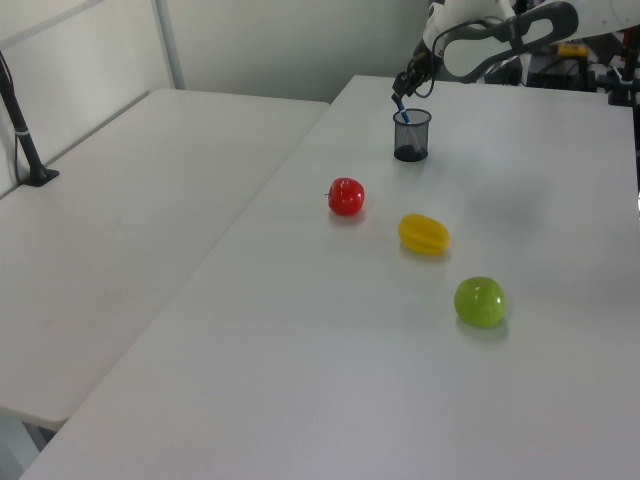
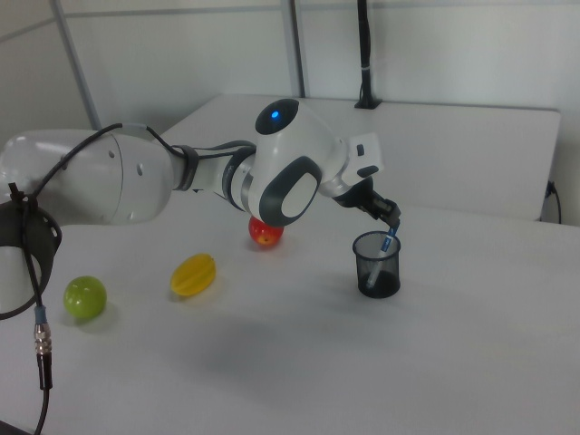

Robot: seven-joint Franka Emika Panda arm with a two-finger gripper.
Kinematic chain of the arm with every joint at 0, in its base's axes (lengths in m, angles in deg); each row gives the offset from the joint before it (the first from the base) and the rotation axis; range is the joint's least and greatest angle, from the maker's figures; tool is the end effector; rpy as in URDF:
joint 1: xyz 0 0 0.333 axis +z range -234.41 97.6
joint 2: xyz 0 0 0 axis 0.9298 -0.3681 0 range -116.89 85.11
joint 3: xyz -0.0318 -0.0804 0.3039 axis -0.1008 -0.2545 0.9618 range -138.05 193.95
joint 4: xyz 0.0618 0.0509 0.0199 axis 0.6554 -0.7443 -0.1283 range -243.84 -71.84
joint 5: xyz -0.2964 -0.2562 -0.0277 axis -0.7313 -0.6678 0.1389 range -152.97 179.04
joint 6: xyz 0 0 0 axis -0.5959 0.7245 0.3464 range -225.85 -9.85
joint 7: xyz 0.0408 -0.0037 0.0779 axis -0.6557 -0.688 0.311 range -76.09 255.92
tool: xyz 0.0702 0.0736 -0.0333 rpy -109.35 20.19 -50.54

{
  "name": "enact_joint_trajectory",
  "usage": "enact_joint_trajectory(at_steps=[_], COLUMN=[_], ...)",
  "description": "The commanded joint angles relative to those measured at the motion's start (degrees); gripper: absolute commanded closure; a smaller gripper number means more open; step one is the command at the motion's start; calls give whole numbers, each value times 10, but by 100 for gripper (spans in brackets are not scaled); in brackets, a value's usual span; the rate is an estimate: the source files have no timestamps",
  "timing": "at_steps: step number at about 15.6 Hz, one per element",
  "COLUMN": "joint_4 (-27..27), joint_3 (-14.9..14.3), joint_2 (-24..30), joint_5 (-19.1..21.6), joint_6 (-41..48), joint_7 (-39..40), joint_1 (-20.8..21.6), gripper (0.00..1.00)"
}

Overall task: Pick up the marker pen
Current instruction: 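Lower the gripper into the pen cup and close on the marker, then lift the white marker straight up out of the pen cup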

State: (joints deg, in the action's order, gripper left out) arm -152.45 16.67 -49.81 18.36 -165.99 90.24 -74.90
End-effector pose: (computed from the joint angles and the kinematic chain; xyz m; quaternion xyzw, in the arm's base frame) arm 0.7279 -0.2018 0.4113 0.9363 -0.1445 0.3134 0.0647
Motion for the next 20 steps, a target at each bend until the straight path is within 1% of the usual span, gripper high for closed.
enact_joint_trajectory(at_steps=[1, 3, 5, 9, 13, 16, 18, 20], joint_4=[5, 6, 22, 33, 55, 59, 59, 59], joint_3=[-8, -10, -12, -12, -12, -13, -13, -13], joint_2=[-11, -12, -23, -33, -51, -55, -55, -55], joint_5=[-1, -1, -1, -2, -3, -3, -4, -5], joint_6=[-19, -20, -19, -19, -19, -19, -19, -19], joint_7=[6, 6, 6, 6, 6, 6, 6, 8], joint_1=[5, 5, 5, 2, 0, -2, -3, -3], gripper=[54, 54, 58, 59, 66, 79, 91, 100])
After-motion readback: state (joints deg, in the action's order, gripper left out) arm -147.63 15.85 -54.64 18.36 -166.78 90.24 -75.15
